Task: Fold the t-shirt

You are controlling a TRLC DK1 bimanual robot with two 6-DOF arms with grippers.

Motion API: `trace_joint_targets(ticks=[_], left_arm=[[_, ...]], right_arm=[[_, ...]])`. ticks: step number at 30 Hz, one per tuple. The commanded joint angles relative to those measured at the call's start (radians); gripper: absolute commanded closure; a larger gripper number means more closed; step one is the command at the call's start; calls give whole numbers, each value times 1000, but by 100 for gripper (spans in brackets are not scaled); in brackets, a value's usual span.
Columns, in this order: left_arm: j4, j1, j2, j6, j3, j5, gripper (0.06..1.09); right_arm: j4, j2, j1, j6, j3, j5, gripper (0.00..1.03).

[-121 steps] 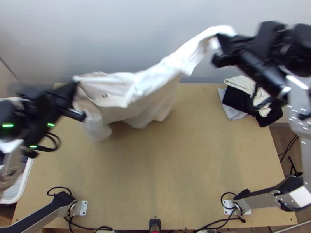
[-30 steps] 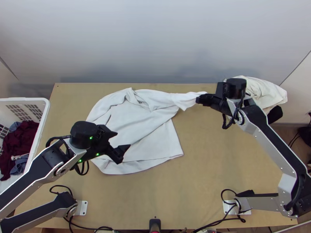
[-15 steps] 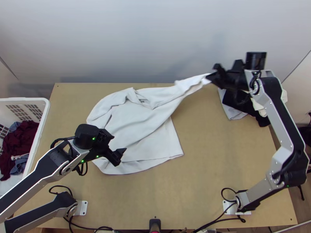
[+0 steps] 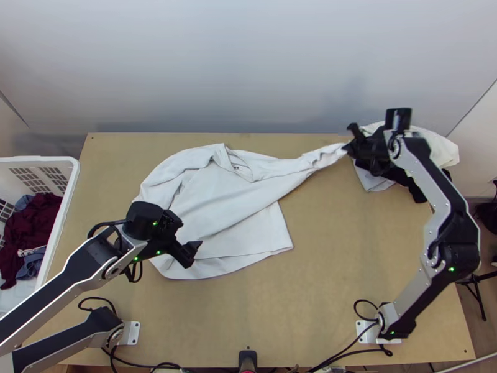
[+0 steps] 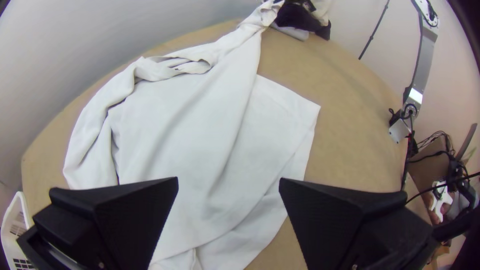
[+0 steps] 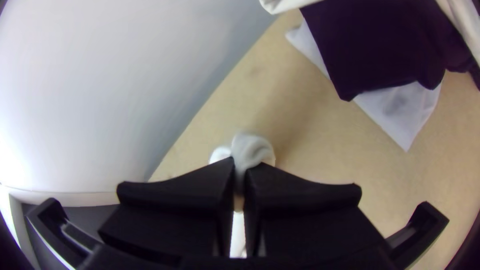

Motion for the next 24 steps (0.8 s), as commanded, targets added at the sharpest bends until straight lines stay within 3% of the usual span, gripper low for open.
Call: trace_joint_targets(ticks=[1,2,3,4,11,17,22,24], left_arm=[[0,-5,-17,-13,-22,0,11],[0,-5,-20,-15,-25,0,11],[-5,-5,-22,-18,-25,0,11],[-8,-5,-23,-23,-27,0,11],[-8,-2,-51,-43,-29,-1,11],[-2,6,-69,-55,-30,-1,11],[11,20,-75,-76,-29,-3,11],[14,27,-88,-86,-36,-3,11]], right_arm=[[19,113,27,-34,-48,22,94],[18,131,27,-44,-36,21,68],[15,136,27,-44,-36,21,26],[16,136,22,-44,-36,19,0],[-21,-10,1,-84,-44,-4,3],[-156,-157,82,-260,-84,-4,3],[-127,-243,174,-423,-143,125,4],[-85,-241,206,-502,-151,219,4]])
